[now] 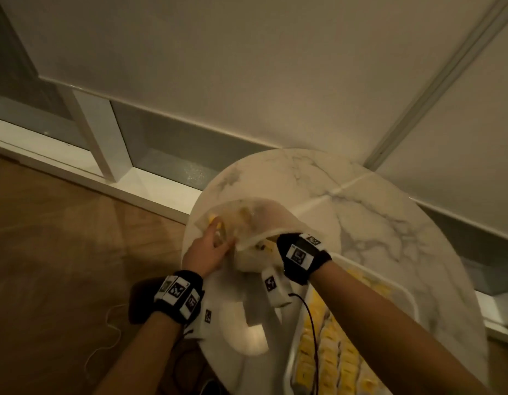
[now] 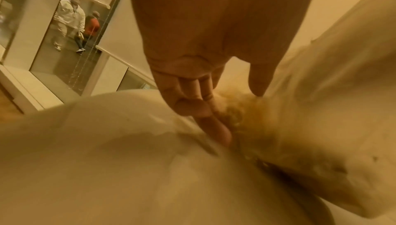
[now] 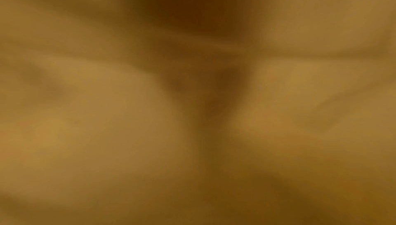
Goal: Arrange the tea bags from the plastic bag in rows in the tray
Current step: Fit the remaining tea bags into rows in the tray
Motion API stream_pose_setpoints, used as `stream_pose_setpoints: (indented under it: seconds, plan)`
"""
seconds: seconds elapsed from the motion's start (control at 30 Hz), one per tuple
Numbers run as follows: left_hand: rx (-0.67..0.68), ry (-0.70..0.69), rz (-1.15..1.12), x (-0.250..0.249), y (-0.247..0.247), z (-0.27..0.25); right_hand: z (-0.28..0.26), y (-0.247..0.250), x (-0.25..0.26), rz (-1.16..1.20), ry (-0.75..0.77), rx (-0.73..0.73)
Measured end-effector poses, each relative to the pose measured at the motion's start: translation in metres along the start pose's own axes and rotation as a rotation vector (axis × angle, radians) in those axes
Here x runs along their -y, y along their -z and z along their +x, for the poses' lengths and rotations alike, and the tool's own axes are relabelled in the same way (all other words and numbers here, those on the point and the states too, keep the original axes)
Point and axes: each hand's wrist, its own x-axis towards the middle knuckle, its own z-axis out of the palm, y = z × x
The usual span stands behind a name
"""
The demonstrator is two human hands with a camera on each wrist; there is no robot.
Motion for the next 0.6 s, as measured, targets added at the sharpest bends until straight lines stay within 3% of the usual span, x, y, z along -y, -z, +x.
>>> stream_pose_setpoints:
  seconds: [0.07, 0.17, 0.33, 0.43, 0.6]
  plan:
    - [-0.011, 0.019, 0.05, -0.002, -0.003, 0.007, 0.001, 0.005, -0.003, 0.332, -0.111, 0.051]
    - [-0.016, 0.062, 0.103, -0.006, -0.005, 0.016, -0.006, 0.002, -0.018, 0.629, -0.249, 0.117]
    - [-0.01, 0.102, 0.155, -0.009, -0.006, 0.029, -0.017, -0.001, -0.036, 1.176, -0.285, 0.062]
    - [0.016, 0.085, 0.13, -0.01, -0.005, 0.03, -0.03, 0.003, -0.035, 1.372, -0.27, 0.052]
    - [0.049, 0.097, 0.139, -0.011, -0.004, 0.03, -0.063, 0.011, -0.039, 1.462, -0.265, 0.076]
